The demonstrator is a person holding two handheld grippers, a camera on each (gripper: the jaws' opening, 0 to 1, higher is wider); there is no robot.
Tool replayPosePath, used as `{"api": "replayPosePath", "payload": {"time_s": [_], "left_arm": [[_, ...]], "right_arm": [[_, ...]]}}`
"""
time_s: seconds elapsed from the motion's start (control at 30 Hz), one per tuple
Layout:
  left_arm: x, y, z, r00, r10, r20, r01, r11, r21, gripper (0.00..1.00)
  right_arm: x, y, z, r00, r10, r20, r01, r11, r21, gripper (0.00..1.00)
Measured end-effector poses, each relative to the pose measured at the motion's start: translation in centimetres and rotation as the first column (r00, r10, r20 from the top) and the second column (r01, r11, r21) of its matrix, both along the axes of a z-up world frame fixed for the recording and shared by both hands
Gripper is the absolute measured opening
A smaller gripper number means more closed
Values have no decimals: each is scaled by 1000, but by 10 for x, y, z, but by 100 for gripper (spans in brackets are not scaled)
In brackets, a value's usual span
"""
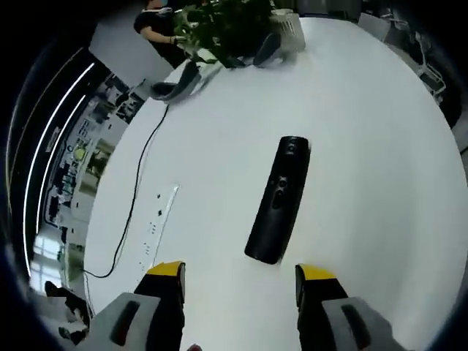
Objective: Press the specified remote control buttons in sequence, fully releasing each button before pressing the next.
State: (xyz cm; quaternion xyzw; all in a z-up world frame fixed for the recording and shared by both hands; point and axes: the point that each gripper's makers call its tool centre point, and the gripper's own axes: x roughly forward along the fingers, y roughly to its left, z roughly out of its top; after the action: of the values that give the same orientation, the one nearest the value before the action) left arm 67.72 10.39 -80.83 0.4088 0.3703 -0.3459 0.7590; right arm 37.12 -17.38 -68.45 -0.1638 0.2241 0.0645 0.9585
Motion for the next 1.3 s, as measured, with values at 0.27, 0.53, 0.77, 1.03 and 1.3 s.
{"api": "replayPosePath", "payload": {"time_s": [0.27, 0.53, 0.77, 1.03, 1.3], "left_arm": [[-42, -6, 56, 992, 110, 58, -90, 958, -273, 82], [-84, -4, 93, 982, 158, 101, -106, 913, -395, 91], [-119, 0, 114, 968, 226, 107, -147, 862, -485, 94], [-164, 0, 133, 946, 314, 84, -195, 756, -624, 100], [-215, -1, 131, 932, 357, 66, -234, 728, -644, 100]], "right_arm": [[-1, -3, 8, 999, -15, 39, 14, 999, 37, 86], [-2, 2, 10, 999, 6, 47, -8, 999, 49, 93], [-2, 1, 18, 996, 6, 85, -13, 996, 86, 94], [-2, 2, 25, 993, 3, 114, -16, 994, 110, 95], [-1, 1, 26, 992, -7, 127, -8, 993, 116, 96]]}}
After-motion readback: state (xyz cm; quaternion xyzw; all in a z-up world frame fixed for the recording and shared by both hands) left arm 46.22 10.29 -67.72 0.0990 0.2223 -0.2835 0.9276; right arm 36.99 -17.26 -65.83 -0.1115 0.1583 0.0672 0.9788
